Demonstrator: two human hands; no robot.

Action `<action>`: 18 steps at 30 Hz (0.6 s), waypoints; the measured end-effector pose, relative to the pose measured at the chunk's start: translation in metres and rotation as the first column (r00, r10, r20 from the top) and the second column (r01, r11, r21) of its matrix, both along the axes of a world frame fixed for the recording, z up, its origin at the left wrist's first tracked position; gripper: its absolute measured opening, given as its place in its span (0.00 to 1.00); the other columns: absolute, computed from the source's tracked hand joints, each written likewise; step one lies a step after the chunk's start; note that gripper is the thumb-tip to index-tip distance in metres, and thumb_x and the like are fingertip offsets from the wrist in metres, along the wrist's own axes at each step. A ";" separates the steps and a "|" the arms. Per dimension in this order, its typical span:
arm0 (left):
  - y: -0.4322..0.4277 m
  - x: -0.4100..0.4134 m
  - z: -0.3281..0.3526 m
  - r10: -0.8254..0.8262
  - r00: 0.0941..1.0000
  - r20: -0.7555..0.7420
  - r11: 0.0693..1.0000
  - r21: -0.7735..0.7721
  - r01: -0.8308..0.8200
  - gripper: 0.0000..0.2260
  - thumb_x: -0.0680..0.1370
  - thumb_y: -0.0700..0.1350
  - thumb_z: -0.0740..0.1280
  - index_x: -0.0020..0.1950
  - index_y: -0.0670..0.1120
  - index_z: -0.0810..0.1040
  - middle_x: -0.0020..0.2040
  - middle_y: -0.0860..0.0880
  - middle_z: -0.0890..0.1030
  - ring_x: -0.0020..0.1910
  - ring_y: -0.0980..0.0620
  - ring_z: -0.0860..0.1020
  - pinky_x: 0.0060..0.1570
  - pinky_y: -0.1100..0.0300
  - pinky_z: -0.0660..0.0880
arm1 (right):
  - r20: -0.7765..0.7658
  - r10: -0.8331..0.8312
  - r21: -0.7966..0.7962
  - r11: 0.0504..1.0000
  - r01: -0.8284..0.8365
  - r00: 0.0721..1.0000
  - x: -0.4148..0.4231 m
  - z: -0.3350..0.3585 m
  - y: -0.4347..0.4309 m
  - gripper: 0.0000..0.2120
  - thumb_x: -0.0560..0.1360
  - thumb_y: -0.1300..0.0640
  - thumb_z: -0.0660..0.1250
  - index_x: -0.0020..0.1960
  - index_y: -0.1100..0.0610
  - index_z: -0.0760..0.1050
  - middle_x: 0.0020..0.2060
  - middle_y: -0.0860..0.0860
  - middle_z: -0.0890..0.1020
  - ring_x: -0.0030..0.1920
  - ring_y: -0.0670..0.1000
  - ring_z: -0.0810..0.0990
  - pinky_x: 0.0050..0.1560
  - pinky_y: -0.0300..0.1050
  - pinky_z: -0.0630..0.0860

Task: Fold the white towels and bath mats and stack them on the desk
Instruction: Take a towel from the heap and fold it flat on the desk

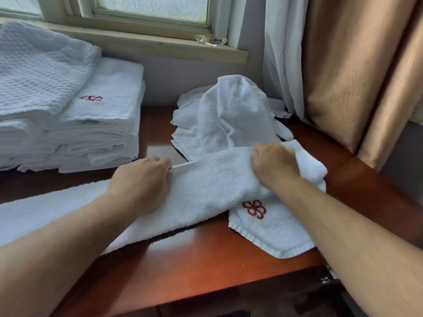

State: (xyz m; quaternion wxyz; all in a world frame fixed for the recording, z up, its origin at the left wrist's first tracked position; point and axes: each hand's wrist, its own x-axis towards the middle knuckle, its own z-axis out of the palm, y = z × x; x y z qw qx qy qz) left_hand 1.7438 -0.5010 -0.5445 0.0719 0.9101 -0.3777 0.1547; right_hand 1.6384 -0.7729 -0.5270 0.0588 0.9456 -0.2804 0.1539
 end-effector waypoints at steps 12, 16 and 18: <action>0.084 -0.023 0.014 0.085 0.968 -0.235 0.995 -0.026 -0.094 0.17 0.76 0.45 0.65 0.63 0.54 0.70 0.58 0.54 0.74 0.59 0.50 0.74 0.50 0.54 0.73 | 0.373 0.371 0.602 0.600 -0.526 0.850 0.036 -0.001 0.165 0.18 0.83 0.47 0.58 0.65 0.55 0.78 0.62 0.50 0.81 0.62 0.50 0.77 0.60 0.46 0.73; 0.125 -0.040 0.023 0.167 0.954 -0.248 0.985 0.000 -0.172 0.17 0.75 0.45 0.65 0.64 0.53 0.68 0.59 0.54 0.73 0.60 0.50 0.72 0.48 0.55 0.71 | 0.505 0.334 0.651 0.458 -0.605 0.796 0.065 -0.006 0.225 0.12 0.82 0.52 0.58 0.60 0.51 0.78 0.51 0.46 0.82 0.53 0.46 0.78 0.52 0.41 0.74; 0.146 -0.048 0.027 0.210 0.956 -0.207 0.978 0.029 -0.208 0.17 0.75 0.44 0.64 0.63 0.53 0.68 0.58 0.54 0.72 0.59 0.50 0.73 0.49 0.54 0.73 | 0.467 0.369 0.625 0.505 -0.595 0.804 0.073 -0.015 0.239 0.11 0.83 0.53 0.58 0.58 0.51 0.78 0.51 0.47 0.82 0.51 0.47 0.78 0.47 0.41 0.71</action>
